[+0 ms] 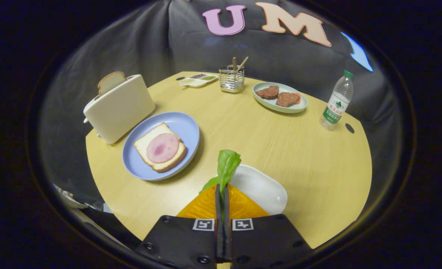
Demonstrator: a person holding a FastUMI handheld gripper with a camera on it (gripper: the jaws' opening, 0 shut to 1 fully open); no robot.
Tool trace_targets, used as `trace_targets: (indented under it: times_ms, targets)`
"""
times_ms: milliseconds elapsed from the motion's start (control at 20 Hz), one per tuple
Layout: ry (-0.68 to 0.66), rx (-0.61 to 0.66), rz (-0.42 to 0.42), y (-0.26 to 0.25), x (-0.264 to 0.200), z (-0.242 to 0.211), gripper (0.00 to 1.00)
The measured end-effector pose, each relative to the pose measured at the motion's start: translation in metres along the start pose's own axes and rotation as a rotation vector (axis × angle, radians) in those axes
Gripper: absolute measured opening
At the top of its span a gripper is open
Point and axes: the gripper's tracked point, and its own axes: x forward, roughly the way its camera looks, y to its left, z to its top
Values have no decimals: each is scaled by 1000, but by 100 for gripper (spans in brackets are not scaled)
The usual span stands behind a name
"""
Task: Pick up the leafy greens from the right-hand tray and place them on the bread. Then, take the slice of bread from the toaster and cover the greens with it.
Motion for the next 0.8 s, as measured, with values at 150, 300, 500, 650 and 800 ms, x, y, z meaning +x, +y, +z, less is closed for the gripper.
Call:
trace_targets:
  times_ms: [150,300,500,650,800]
  targets:
    - [-11,-20,-4,10,-11,8,4]
    - [-25,-26,-4,22,-17,16,4]
    - [-43,-31,-1,38,-21,29,4]
    - [-59,-34,8,51,-22,43,4]
    - [-73,-39,19,65,-18,56,4]
